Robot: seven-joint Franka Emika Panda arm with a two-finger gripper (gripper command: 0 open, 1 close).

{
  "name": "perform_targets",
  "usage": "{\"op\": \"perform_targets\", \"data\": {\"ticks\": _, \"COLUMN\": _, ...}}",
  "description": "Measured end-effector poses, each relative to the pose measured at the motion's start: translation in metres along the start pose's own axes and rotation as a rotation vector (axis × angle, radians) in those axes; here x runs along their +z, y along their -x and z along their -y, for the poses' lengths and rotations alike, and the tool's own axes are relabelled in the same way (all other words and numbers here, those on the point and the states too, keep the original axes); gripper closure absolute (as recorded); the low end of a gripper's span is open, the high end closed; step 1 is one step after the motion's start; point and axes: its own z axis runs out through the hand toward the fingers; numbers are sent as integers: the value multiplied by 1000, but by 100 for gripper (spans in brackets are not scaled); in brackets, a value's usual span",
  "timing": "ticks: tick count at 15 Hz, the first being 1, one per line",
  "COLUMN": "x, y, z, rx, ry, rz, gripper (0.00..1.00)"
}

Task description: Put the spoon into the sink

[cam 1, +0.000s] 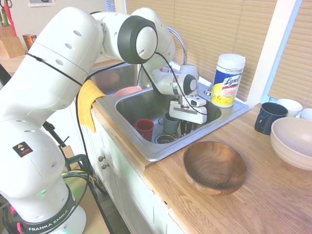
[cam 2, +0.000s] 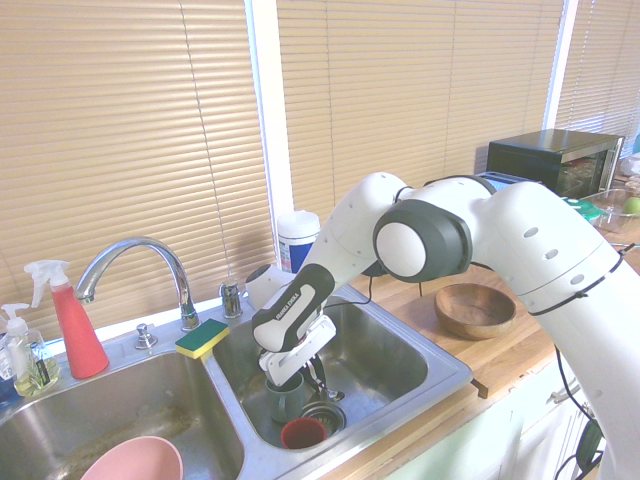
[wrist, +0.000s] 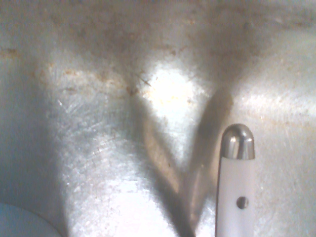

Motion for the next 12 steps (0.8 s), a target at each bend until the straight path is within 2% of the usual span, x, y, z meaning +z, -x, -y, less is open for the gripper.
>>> {"op": "perform_targets", "data": {"ticks": 5, "x": -5, "y": -2, "z": -9, "rx": 19, "ry": -60, "rz": -61, "gripper": 0}}
{"op": "perform_targets", "data": {"ticks": 8, "x": -22, "y": 0, "z": -42, "rx": 42, "ry": -91, "rz": -90, "gripper": 0}}
{"op": "perform_targets", "data": {"ticks": 12, "x": -77, "y": 16, "z": -100, "rx": 57, "ry": -141, "rz": -156, "gripper": 0}}
